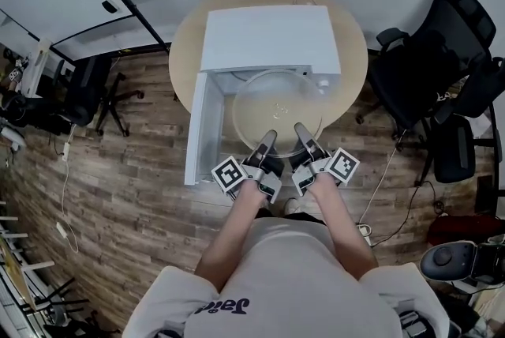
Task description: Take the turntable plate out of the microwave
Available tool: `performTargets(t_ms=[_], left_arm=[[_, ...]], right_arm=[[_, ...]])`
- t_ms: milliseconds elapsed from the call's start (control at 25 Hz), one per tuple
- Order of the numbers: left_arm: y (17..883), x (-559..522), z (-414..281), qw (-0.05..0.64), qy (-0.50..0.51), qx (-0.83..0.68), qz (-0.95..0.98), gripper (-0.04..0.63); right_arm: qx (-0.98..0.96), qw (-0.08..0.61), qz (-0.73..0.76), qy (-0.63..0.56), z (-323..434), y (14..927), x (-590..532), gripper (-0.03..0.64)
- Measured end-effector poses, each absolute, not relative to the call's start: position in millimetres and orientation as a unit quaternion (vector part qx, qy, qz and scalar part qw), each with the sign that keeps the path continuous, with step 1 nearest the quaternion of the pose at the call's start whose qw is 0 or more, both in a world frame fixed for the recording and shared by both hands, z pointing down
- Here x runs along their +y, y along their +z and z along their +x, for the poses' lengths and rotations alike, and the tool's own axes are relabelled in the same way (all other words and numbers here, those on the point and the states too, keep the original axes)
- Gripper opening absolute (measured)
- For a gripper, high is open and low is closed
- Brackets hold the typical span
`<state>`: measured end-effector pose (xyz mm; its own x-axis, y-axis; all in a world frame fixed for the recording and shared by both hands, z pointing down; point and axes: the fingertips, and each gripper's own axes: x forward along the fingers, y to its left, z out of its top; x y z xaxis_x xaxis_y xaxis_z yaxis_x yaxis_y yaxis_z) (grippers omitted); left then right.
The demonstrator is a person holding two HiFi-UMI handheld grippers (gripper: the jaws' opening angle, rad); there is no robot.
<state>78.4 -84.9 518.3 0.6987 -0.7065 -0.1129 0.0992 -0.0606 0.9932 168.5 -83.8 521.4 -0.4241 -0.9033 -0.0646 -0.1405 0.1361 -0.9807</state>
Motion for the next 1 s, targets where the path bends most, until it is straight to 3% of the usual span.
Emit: performTargets(t_ms=[1000], left_arm=[[479.3, -96.8, 52.6, 0.625, -0.317, -0.221, 0.678, 0.031]], right_arm=[[0.694, 0.344, -0.393, -0.496, 141.4, 481.7, -97.6, 0.049]])
